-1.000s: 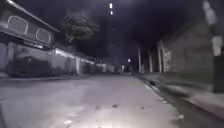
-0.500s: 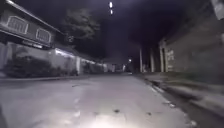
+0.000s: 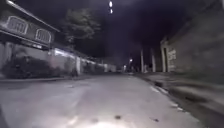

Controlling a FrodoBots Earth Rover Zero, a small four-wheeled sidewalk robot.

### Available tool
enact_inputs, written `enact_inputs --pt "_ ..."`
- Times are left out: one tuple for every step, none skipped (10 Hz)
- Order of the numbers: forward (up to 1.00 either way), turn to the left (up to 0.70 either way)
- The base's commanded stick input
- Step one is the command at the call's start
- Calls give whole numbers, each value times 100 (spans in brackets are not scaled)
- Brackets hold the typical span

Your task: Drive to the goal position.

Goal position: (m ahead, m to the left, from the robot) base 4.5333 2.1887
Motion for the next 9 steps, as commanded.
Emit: enact_inputs --pt "50 0" --pt "50 0" --pt "50 0" --pt "50 0" --pt "50 0" --pt "50 0" --pt "50 0" --pt "50 0" --pt "50 0"
